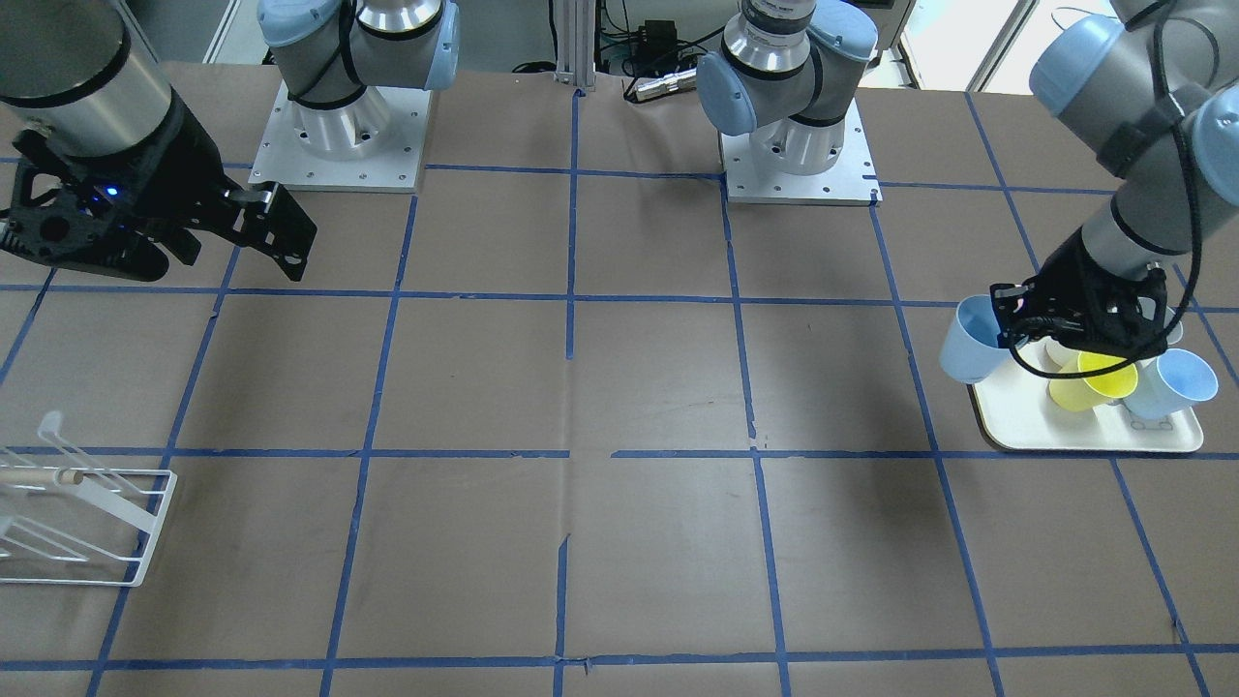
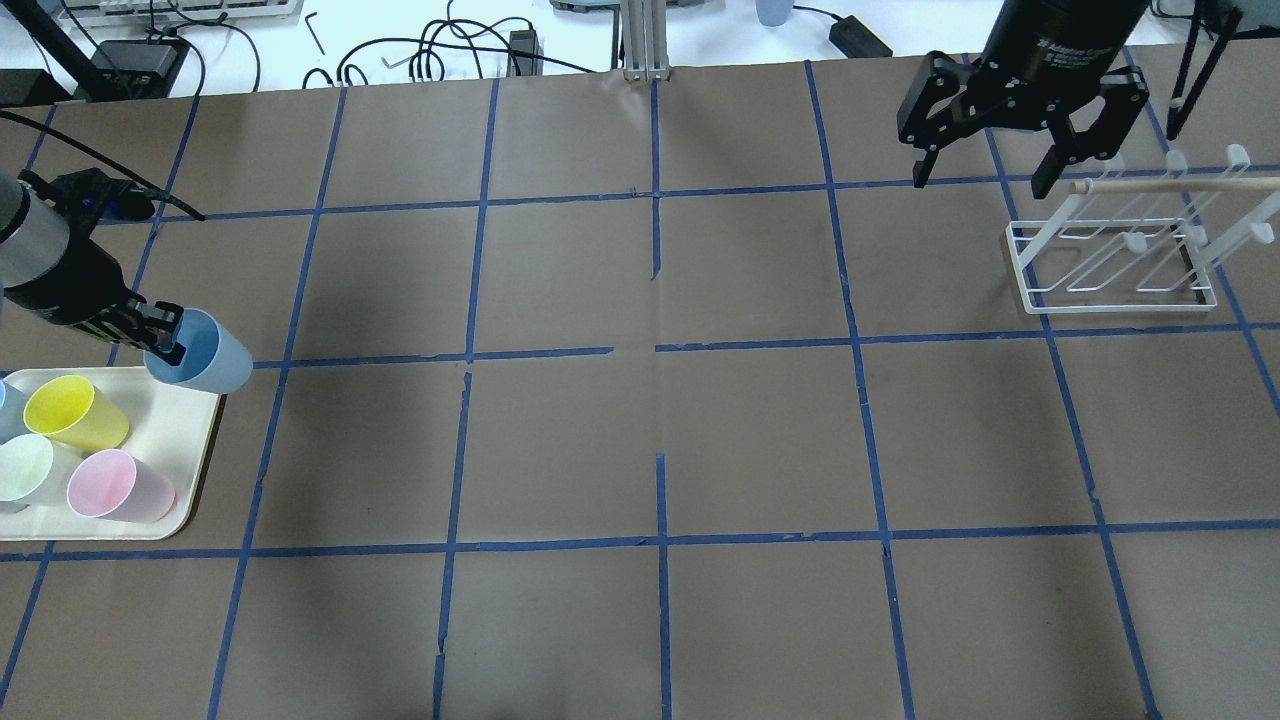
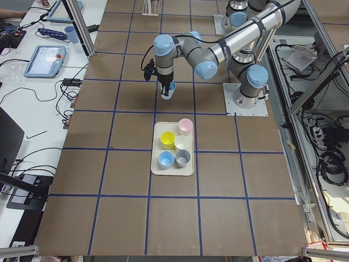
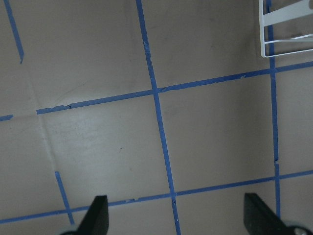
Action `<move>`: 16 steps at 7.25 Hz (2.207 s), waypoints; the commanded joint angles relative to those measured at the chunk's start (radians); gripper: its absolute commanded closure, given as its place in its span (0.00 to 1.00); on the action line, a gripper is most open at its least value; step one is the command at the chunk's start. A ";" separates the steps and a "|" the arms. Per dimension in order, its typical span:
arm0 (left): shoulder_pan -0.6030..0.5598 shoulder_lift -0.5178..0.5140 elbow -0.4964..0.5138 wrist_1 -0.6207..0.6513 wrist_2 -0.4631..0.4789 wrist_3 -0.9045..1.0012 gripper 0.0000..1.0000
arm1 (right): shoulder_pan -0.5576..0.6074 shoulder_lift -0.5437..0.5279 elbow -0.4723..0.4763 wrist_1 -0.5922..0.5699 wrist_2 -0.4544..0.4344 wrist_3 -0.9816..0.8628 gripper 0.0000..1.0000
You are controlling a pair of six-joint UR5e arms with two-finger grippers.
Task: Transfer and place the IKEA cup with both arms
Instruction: 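Carry the cup with the left gripper down onto the white tray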
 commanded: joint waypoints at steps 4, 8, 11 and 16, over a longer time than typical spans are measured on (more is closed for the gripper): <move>0.135 -0.268 0.154 0.004 0.003 0.442 1.00 | 0.024 -0.065 0.121 -0.222 0.020 0.026 0.02; 0.142 -0.305 0.131 0.050 0.009 0.639 1.00 | 0.027 -0.058 0.104 -0.182 0.026 0.037 0.02; 0.142 -0.319 0.128 0.041 0.014 0.636 0.61 | 0.032 -0.058 0.101 -0.179 0.035 0.036 0.00; 0.142 -0.312 0.101 0.045 0.015 0.630 0.26 | 0.033 -0.059 0.102 -0.179 0.037 0.033 0.00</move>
